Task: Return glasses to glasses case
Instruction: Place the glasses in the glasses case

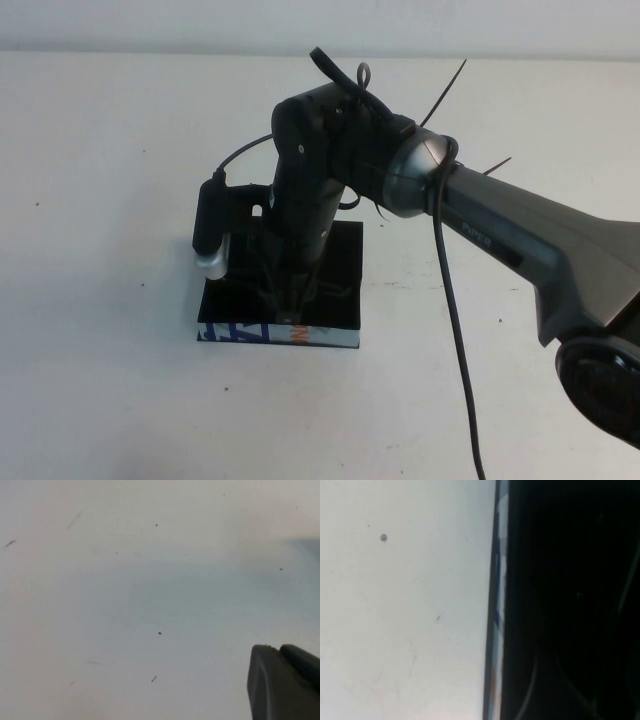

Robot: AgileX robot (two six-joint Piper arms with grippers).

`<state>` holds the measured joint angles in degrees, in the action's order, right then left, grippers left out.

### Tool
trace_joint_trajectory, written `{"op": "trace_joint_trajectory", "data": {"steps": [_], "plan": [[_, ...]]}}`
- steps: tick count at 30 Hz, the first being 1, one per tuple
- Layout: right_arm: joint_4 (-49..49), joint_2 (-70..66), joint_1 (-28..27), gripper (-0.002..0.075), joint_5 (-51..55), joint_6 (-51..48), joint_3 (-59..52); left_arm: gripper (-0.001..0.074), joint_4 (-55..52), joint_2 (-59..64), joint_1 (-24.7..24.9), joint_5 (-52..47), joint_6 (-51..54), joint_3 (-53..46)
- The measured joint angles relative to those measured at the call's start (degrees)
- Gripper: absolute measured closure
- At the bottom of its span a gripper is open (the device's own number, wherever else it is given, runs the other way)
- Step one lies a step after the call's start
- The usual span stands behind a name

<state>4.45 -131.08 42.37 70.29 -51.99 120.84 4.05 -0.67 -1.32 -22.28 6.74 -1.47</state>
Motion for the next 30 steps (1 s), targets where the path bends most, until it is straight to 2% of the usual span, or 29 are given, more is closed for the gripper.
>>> {"op": "trace_joint_trajectory", "data": {"steps": [8,19,26,30], "plan": [[-0.94,0.36,0.00,0.0426,0.00,2.52,0.00,0.0739,0.00,0.00,0.00,0.00,0.00,0.00],[-1.35,2.21,0.00,0.0542,0.00,2.78,0.00,0.0739,0.00,0.00,0.00,0.00,0.00,0.00],[-1.35,2.21,0.00,0.0543,0.00,2.78,0.00,0.0739,0.00,0.00,0.00,0.00,0.00,0.00],[-1.35,2.21,0.00,0.0493,0.00,3.71,0.00,0.0739,0.00,0.00,0.00,0.00,0.00,0.00]]}}
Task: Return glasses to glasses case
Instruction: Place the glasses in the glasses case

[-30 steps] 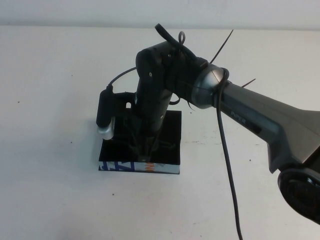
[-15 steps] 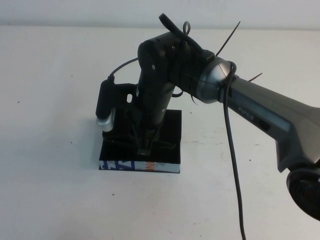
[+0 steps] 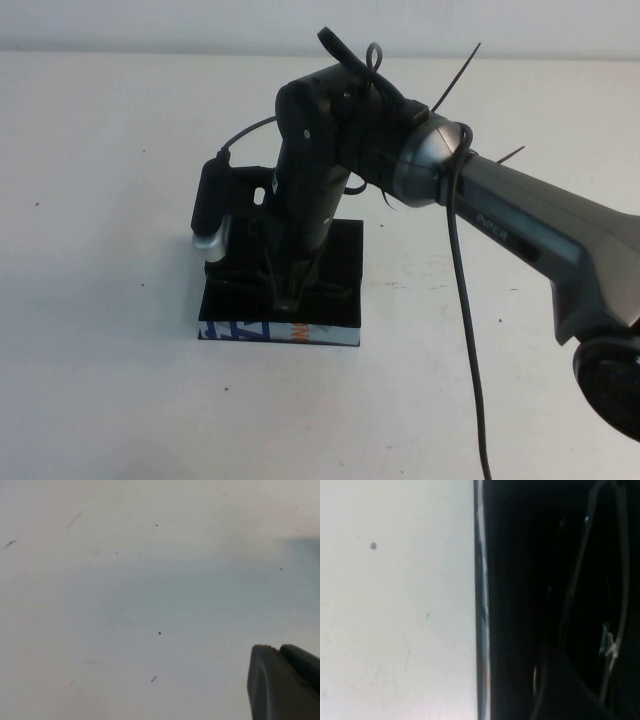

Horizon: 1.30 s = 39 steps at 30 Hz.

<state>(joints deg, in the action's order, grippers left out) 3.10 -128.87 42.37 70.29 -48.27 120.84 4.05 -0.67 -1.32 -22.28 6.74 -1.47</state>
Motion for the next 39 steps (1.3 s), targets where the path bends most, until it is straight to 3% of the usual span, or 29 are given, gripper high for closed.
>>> {"op": "trace_joint_trajectory", "data": {"steps": [6,20,35,39], "plan": [[-0.74,0.00,0.46,0.0426,0.00,1.46,0.00,0.0739,0.00,0.00,0.00,0.00,0.00,0.00],[-1.95,-1.58,1.23,0.0422,0.00,2.05,0.00,0.0739,0.00,0.00,0.00,0.00,0.00,0.00],[-2.16,-2.67,1.23,0.0552,0.00,2.19,0.00,0.0739,0.00,0.00,0.00,0.00,0.00,0.00],[-2.16,-2.67,1.23,0.0637,0.00,2.19,0.00,0.0739,0.00,0.00,0.00,0.00,0.00,0.00]]}}
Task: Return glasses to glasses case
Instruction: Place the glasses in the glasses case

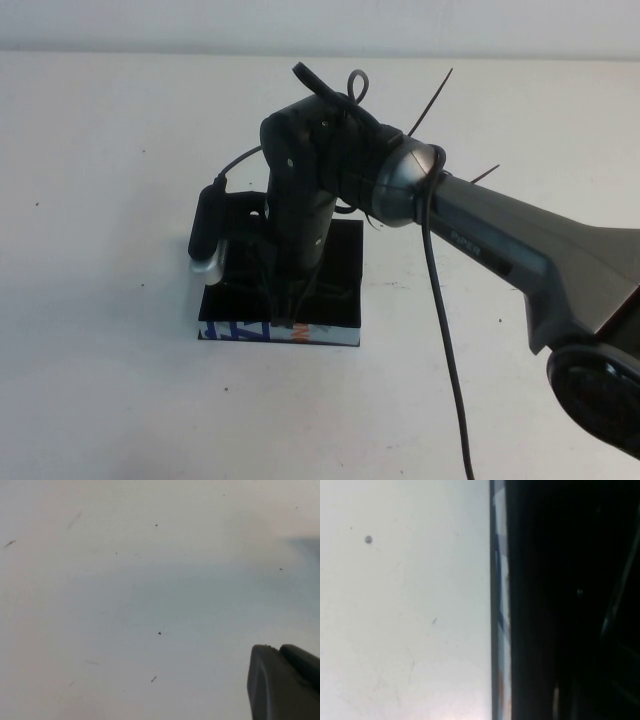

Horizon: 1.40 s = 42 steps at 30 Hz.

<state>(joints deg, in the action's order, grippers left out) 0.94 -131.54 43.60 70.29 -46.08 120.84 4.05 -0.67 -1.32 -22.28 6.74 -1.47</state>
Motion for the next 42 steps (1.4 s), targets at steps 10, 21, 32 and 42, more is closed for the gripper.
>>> {"op": "trace_joint_trajectory", "data": {"steps": [10,21,32,42], "plan": [[-0.23,0.00,0.00,0.0711,0.00,0.00,0.00,0.0739,0.00,0.00,0.00,0.00,0.00,0.00],[-0.94,1.11,0.00,0.0713,0.00,0.00,-0.11,0.0739,0.00,0.00,0.00,0.00,0.00,0.00],[-2.50,2.38,0.41,0.0713,0.00,1.48,-0.11,0.0739,0.00,0.00,0.00,0.00,0.00,0.00],[-4.15,4.61,1.03,0.0713,0.00,1.59,-4.90,0.0739,0.00,0.00,0.00,0.00,0.00,0.00]]}}
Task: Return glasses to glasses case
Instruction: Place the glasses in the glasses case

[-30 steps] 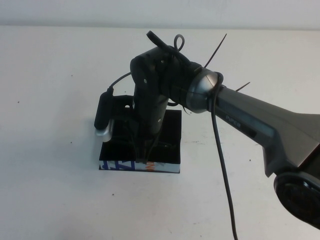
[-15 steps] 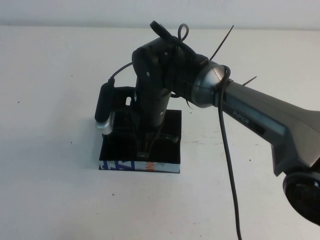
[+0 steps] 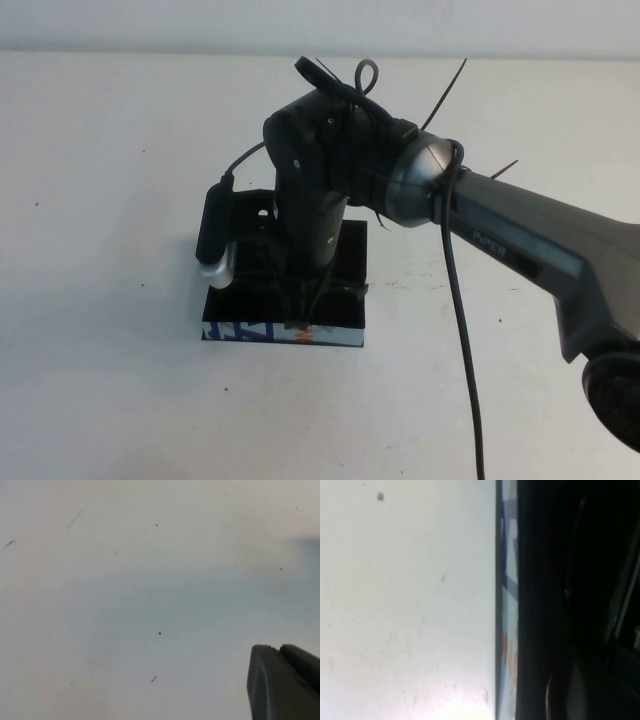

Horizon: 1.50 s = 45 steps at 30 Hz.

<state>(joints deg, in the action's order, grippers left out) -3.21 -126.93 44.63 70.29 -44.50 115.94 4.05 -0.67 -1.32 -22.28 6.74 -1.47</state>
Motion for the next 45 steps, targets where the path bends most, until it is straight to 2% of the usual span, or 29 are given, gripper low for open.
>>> {"op": "trace_joint_trajectory", "data": {"steps": [42,45], "plan": [[-0.58,-1.79,1.09,0.0713,0.00,-0.09,0.41,0.0739,0.00,0.00,0.00,0.00,0.00,0.00],[-0.37,-1.79,1.09,0.0694,0.00,-0.09,0.41,0.0739,0.00,0.00,0.00,0.00,0.00,0.00]]}}
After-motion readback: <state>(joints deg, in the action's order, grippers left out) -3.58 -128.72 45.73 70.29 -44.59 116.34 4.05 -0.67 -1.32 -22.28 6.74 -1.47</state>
